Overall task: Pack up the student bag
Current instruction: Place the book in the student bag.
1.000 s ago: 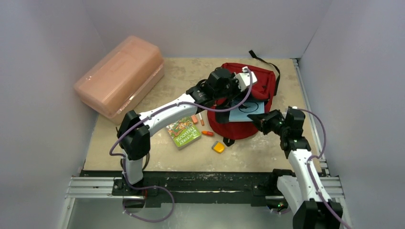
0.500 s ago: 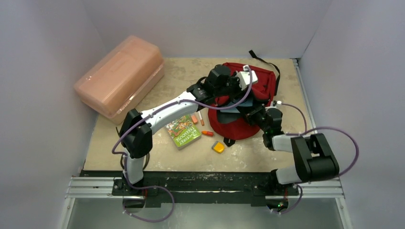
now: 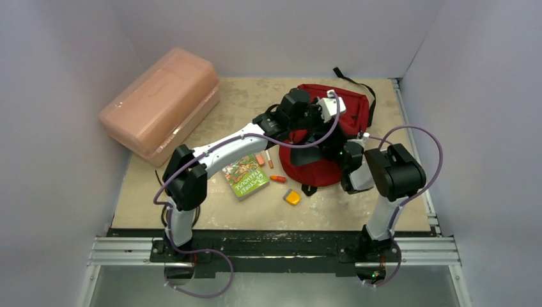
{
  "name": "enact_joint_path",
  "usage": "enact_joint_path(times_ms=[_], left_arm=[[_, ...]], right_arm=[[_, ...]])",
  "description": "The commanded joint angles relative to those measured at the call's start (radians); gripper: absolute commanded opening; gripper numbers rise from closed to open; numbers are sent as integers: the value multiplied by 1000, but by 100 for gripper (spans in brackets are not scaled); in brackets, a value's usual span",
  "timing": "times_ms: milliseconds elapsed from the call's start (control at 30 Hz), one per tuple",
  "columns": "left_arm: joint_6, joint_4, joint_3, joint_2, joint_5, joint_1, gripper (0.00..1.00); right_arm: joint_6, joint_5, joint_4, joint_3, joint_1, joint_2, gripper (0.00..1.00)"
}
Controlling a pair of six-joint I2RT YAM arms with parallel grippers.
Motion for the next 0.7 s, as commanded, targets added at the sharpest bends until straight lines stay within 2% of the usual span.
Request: enact_joint_path(times_ms=[0, 133, 200, 400, 533, 567, 667], left_arm=[[-4, 120, 21, -2, -37, 2, 0], [-15, 131, 20, 4, -41, 4, 0], [-28, 148, 13, 5, -51, 7, 0], [-62, 153, -2, -6, -60, 14, 0], [-86, 137, -21, -24, -75, 14, 0], [-107, 130, -24, -27, -96, 14, 2], [-205, 95, -29, -41, -186, 17, 22]], right_arm=[[-67, 20, -137, 4, 47, -111, 39], [-154, 8, -450, -19, 52, -283, 75], [-190, -3, -565, -11, 53, -315, 86], [-253, -64, -725, -46, 54, -460, 91], [-379, -97, -1022, -49, 61, -710, 92], [-414, -87, -1110, -53, 60, -784, 93], [-499, -43, -1369, -42, 62, -1067, 94]])
